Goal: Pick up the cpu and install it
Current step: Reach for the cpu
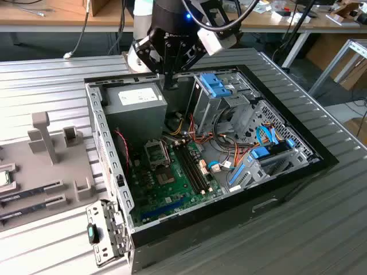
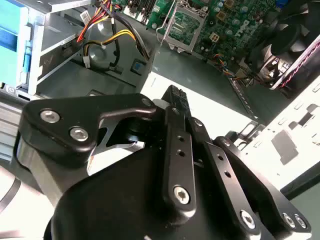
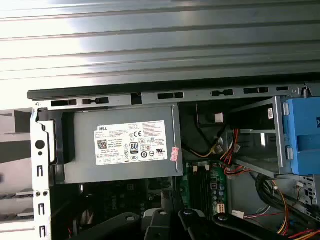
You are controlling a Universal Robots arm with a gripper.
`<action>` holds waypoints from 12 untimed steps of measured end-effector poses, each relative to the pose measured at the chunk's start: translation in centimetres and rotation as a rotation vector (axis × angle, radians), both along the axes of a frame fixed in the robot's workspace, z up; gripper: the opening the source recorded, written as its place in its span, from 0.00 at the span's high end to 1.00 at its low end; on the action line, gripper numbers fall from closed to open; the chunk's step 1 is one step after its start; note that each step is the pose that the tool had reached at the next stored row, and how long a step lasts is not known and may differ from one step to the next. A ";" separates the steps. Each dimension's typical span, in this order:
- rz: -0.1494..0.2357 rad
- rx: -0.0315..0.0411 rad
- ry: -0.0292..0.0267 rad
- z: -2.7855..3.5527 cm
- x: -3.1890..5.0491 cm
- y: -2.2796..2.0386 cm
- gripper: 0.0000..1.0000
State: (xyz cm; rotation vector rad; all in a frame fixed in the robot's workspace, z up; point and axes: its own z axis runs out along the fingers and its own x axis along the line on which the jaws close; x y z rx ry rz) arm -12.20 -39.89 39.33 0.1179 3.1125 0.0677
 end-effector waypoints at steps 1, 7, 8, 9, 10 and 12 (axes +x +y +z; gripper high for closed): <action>0.000 -0.0001 0.0000 0.00 -0.05 0.00 0.89; 0.000 0.0000 0.0000 0.00 -0.16 0.00 0.89; 0.000 0.0000 0.0000 0.00 -0.18 0.00 0.89; 0.000 0.0000 0.0000 0.00 -0.21 0.00 0.89; 0.000 0.0000 0.0000 0.00 -0.22 0.00 0.89; 0.000 0.0000 0.0000 0.00 -0.28 0.00 0.89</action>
